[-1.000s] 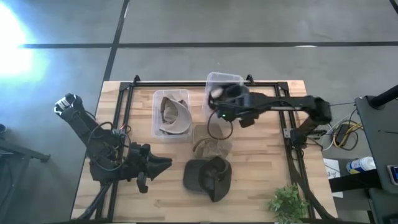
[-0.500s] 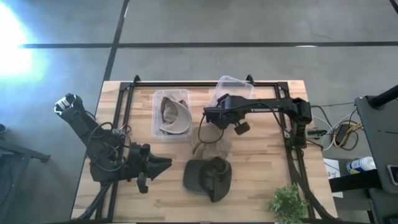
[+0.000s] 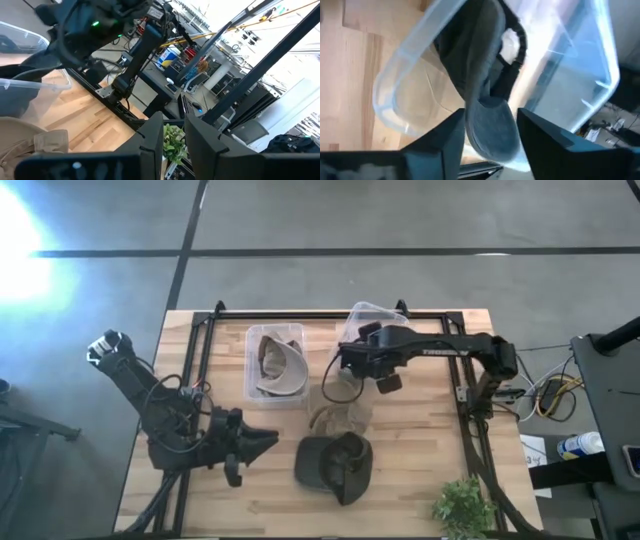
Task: Pick & Place hat
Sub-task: Put the top blue cap into the right transparent bin, then put the blue cap into the right transparent bin
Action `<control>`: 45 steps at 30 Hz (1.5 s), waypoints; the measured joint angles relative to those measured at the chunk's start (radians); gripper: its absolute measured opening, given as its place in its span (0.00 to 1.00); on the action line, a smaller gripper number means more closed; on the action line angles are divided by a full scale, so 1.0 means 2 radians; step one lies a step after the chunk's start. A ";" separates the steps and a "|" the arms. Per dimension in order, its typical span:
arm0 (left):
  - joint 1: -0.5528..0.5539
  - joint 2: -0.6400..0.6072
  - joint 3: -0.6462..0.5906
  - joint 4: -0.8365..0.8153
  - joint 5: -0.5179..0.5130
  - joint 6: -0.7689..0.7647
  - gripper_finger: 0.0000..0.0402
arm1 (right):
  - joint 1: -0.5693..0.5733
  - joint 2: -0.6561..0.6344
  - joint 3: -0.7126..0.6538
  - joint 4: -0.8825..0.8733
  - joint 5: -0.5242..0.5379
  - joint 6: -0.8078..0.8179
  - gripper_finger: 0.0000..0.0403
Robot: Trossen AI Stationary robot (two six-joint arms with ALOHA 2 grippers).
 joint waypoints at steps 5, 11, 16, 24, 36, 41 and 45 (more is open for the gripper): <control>0.008 0.000 0.000 -0.007 0.000 0.000 0.18 | 0.008 -0.055 0.000 0.001 0.019 0.088 0.52; 0.036 0.000 0.000 -0.069 0.032 -0.050 0.18 | 0.045 -0.129 -0.002 0.003 -0.034 0.247 0.53; 0.068 0.008 0.000 -0.121 0.103 -0.099 0.18 | 0.098 -0.168 -0.023 0.024 -0.118 0.389 0.53; 0.089 0.057 0.000 -0.147 0.230 -0.116 0.18 | 0.199 -0.171 -0.130 0.141 -0.185 0.528 0.53; 0.093 0.166 0.000 -0.293 0.276 -0.194 0.18 | 0.268 -0.085 -0.283 0.525 -0.203 0.659 0.53; 0.117 0.209 0.000 -0.298 0.252 -0.169 0.19 | 0.273 -0.019 -0.290 0.577 -0.206 0.677 0.53; 0.134 0.232 0.000 -0.303 0.243 -0.136 0.24 | 0.274 0.028 -0.292 0.595 -0.206 0.689 0.53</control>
